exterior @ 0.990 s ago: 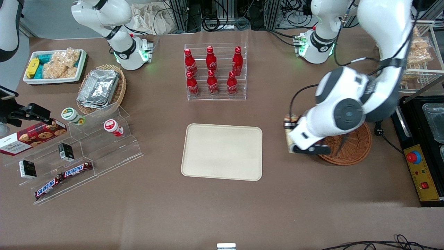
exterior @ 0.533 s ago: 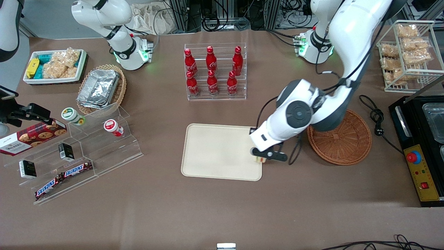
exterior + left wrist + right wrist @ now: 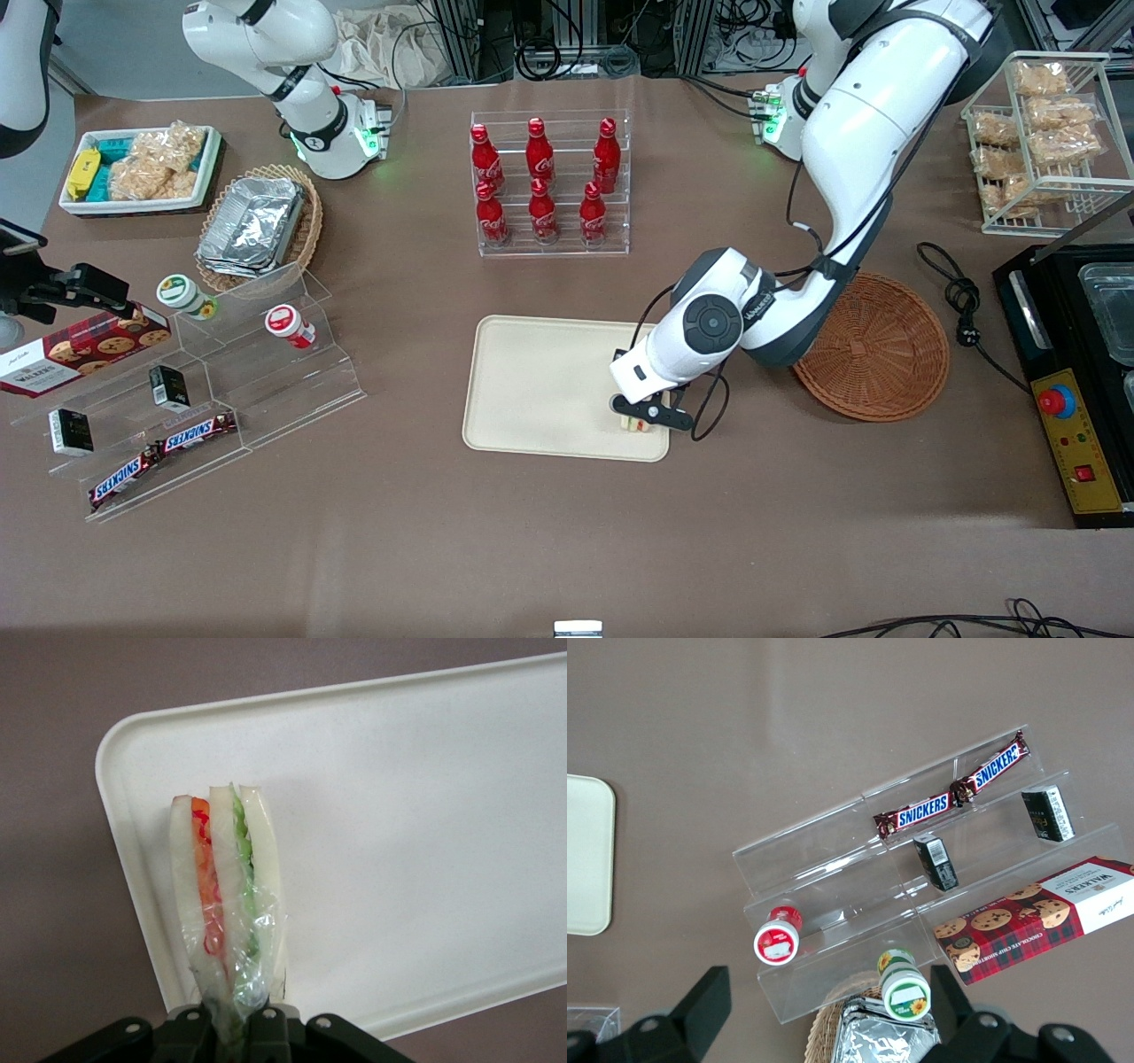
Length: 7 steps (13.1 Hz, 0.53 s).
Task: Place sandwich from basket to tray
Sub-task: 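Carry the held sandwich over the beige tray with the left gripper, then lower the sandwich onto the tray and open the left gripper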
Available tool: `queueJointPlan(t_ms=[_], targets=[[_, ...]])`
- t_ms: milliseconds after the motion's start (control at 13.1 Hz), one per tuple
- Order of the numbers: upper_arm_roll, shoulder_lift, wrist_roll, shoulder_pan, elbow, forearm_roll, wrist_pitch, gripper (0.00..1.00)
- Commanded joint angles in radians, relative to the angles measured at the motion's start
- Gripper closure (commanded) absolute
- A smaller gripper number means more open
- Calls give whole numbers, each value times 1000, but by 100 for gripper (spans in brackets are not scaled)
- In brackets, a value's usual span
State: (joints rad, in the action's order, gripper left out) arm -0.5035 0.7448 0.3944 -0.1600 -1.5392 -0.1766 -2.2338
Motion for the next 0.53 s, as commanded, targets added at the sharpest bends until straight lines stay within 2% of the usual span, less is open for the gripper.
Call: queueJointPlan(t_ms=[0, 76, 152, 229, 305, 457], targets=[[5, 11, 50, -12, 14, -24, -3, 81], [5, 14, 66, -12, 13, -24, -3, 65], [6, 16, 70, -9, 13, -26, -3, 30], [6, 16, 78, -9, 14, -23, -3, 9], [5, 11, 95, -4, 14, -23, -1, 3], [5, 2, 118, 0, 14, -23, 11, 2]])
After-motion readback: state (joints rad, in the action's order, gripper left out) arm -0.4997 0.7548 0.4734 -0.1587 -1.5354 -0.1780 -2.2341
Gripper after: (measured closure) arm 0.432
